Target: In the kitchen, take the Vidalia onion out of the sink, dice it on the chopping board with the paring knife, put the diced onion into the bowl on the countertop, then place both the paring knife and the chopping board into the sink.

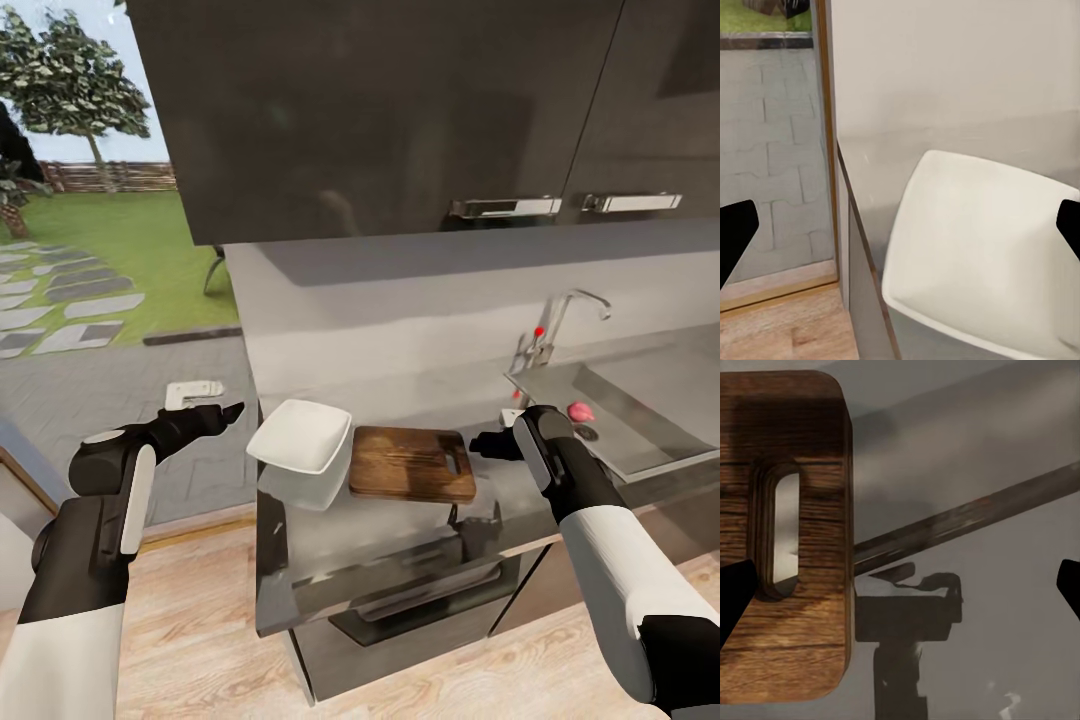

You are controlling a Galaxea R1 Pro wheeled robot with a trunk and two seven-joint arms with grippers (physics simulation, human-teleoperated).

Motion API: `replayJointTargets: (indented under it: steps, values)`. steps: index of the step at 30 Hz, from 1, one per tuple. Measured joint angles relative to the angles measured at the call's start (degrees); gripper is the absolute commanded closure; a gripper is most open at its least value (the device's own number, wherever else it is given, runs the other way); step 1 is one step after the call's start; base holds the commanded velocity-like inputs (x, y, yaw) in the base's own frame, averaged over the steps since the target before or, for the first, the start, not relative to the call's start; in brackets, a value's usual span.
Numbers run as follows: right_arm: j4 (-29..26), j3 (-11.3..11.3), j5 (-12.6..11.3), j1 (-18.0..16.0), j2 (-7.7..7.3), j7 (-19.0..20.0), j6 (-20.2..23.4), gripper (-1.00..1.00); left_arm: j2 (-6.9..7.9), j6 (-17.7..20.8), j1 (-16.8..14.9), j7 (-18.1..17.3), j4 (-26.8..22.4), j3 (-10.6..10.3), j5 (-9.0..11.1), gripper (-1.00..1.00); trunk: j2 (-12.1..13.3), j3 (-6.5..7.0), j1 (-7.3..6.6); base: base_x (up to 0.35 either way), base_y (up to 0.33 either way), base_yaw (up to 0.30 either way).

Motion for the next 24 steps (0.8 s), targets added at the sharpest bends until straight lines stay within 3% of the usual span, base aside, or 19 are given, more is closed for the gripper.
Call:
replayJointTargets:
  steps: [13,24]
  values:
    - [0.02,0.0,0.0,0.0,0.0,0.0,0.0,-1.0,0.0,0.02,0.02,0.0,0.0,0.0,0.0,-1.0,0.0,-0.04,-0.01,0.108,0.0,0.0]
    - [0.0,0.0,0.0,0.0,0.0,0.0,0.0,-1.0,0.0,0.0,0.0,0.0,0.0,0.0,0.0,-1.0,0.0,-0.05,0.0,0.024,0.0,0.0]
